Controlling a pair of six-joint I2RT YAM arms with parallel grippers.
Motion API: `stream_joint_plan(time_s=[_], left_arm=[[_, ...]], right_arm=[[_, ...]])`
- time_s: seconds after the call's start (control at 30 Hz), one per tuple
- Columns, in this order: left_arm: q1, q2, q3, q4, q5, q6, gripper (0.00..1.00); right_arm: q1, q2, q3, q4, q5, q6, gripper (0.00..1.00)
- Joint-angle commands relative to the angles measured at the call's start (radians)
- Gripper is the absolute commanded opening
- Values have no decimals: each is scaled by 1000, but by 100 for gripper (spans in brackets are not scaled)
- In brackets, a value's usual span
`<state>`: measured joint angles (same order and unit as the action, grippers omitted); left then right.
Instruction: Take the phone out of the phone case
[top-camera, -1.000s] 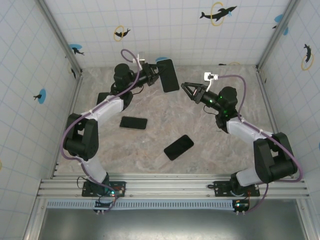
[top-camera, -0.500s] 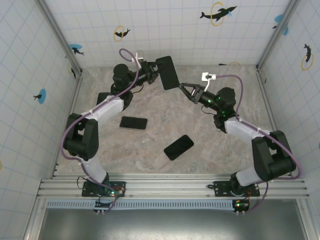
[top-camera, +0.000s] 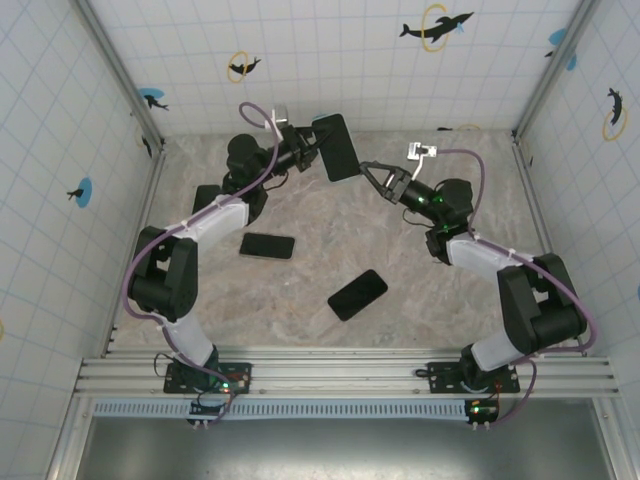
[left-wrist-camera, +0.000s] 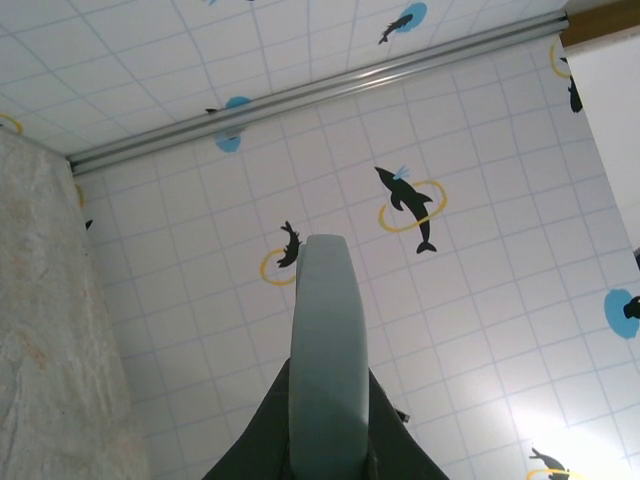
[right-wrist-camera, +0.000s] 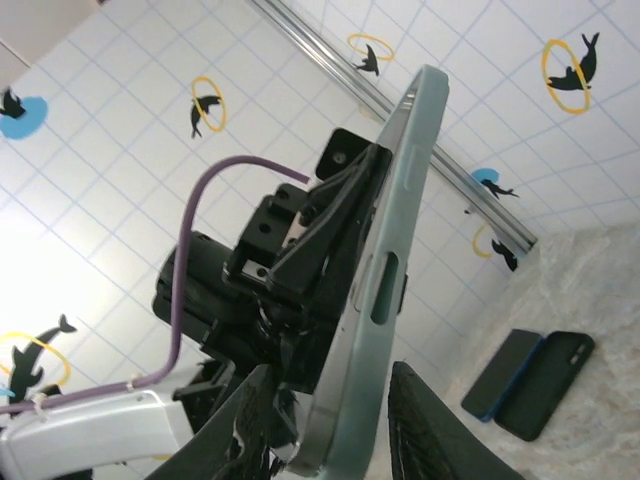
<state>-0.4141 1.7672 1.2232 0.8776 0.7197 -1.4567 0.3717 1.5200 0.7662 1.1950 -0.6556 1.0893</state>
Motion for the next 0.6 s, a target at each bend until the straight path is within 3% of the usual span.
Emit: stream_joint_plan(time_s=[0.0,0.57], left_arm=[[-2,-43,13,74,13,-11,0],[-4,-43,6,162,12,-67,0]], right_arm=[[-3,18,-16,111,7,58,33],[-5,52,-37,130,1,110,26]])
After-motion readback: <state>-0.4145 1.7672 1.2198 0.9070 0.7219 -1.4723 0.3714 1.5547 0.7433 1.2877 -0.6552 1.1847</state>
